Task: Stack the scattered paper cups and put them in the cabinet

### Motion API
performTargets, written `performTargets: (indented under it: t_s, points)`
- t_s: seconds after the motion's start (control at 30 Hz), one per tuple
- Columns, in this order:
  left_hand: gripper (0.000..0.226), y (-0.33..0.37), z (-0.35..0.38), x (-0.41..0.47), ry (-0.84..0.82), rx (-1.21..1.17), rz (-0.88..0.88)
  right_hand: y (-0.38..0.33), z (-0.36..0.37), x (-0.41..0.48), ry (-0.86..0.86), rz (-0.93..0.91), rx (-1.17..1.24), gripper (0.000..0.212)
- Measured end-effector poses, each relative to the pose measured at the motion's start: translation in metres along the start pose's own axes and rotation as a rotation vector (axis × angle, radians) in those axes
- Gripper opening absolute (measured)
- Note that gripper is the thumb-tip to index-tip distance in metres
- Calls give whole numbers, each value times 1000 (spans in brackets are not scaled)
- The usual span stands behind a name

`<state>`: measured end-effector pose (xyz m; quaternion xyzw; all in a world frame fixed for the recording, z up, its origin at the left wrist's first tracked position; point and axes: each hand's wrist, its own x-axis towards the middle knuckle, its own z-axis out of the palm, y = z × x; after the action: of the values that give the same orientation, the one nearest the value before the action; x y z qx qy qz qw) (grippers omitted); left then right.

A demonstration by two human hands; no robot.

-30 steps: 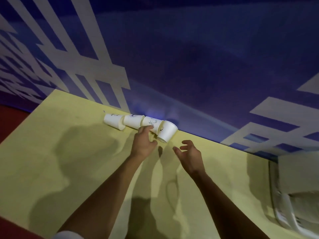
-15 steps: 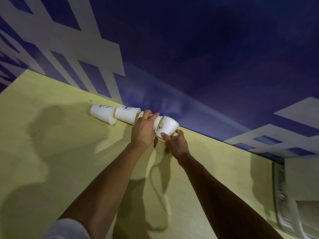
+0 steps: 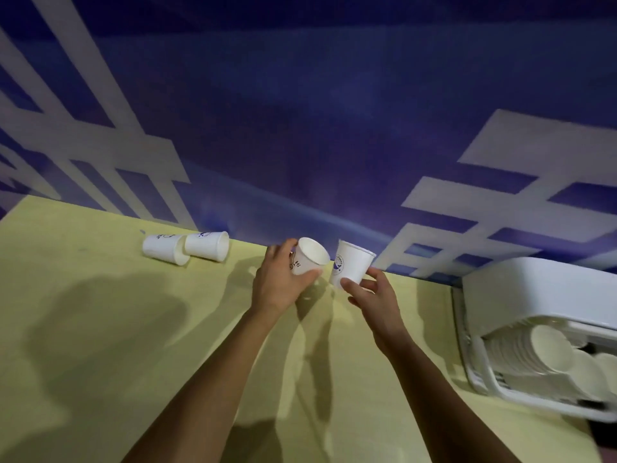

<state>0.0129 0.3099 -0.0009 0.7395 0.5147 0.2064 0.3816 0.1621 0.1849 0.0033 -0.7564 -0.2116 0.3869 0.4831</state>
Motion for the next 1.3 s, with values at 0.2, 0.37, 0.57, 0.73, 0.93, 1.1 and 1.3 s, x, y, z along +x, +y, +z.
performTargets:
  t_s: [0.2, 0.37, 0.57, 0.73, 0.93, 1.1, 1.3]
  points:
    - [67, 82, 31, -50, 1, -128, 66, -6, -93, -44, -8, -76, 123, 65]
    - [69, 144, 68, -95, -34, -76, 225, -4, -176, -74, -27, -108, 229, 53]
    - [65, 214, 118, -138, -145, -177, 326, 2, -268, -104, 49, -190, 300, 48]
    - [63, 255, 162, -176, -296, -247, 307, 12, -335, -123, 124, -250, 285, 53]
    - [63, 289, 199, -195, -378, -262, 301, 45, -402, -136, 334, -267, 249, 44]
    - [65, 301, 229, -198, -383, -220, 316, 91, -431, -118, 467, -175, 44, 55]
    - [65, 303, 252, -202, -357, -165, 311, 120, -434, -101, 483, -175, -24, 62]
